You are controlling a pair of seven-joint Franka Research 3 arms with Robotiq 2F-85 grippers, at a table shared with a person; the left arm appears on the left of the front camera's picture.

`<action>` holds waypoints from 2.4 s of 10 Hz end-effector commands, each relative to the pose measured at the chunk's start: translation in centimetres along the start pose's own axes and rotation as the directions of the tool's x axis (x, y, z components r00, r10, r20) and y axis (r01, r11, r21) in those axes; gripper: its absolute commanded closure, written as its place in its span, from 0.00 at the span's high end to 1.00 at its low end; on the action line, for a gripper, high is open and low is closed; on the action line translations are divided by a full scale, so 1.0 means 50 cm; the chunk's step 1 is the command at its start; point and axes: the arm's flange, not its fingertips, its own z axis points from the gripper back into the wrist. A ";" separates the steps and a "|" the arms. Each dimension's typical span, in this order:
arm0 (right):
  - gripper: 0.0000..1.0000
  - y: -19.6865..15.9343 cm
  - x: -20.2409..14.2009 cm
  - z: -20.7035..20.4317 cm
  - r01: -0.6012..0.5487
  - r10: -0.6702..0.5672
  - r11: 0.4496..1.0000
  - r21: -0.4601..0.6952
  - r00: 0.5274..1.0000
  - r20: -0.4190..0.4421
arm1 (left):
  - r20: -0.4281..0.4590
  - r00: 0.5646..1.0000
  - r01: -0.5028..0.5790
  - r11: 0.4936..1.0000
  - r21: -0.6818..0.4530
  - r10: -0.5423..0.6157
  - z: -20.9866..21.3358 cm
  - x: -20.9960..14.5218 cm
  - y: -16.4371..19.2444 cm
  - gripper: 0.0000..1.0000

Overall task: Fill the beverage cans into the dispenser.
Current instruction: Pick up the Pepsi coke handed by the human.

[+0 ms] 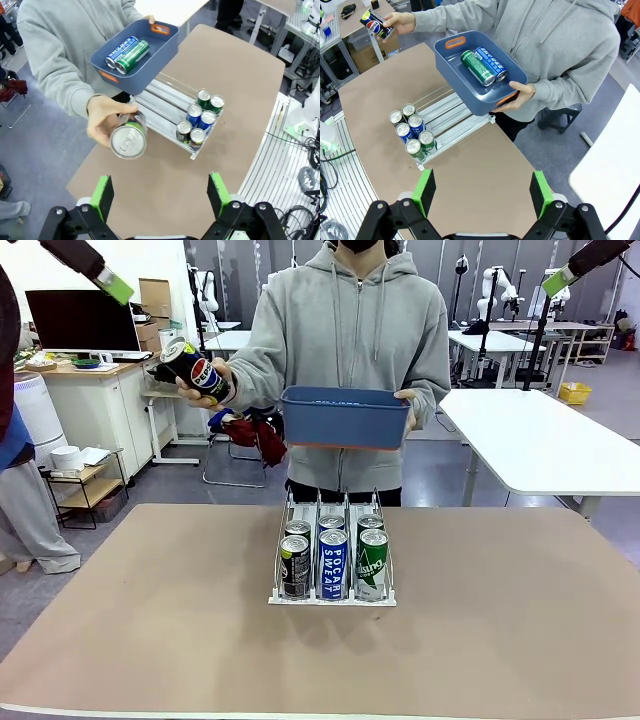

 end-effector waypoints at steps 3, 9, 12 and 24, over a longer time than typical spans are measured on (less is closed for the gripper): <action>1.00 0.000 0.000 0.000 0.001 -0.001 1.000 0.000 1.000 0.001 | -0.017 0.998 0.068 0.998 0.006 -0.068 -0.078 -0.003 0.047 1.00; 1.00 0.000 0.000 0.000 0.001 -0.001 1.000 0.000 1.000 0.001 | -0.012 0.996 0.083 0.996 0.022 -0.083 -0.120 0.003 0.079 1.00; 1.00 0.000 0.000 0.000 0.001 -0.001 1.000 0.000 1.000 0.001 | -0.005 0.997 0.077 0.997 0.016 -0.076 -0.125 0.004 0.082 1.00; 1.00 0.000 0.000 0.000 0.001 -0.001 1.000 0.000 1.000 0.001 | 0.034 0.998 0.062 0.996 -0.061 -0.060 -0.215 -0.033 0.146 1.00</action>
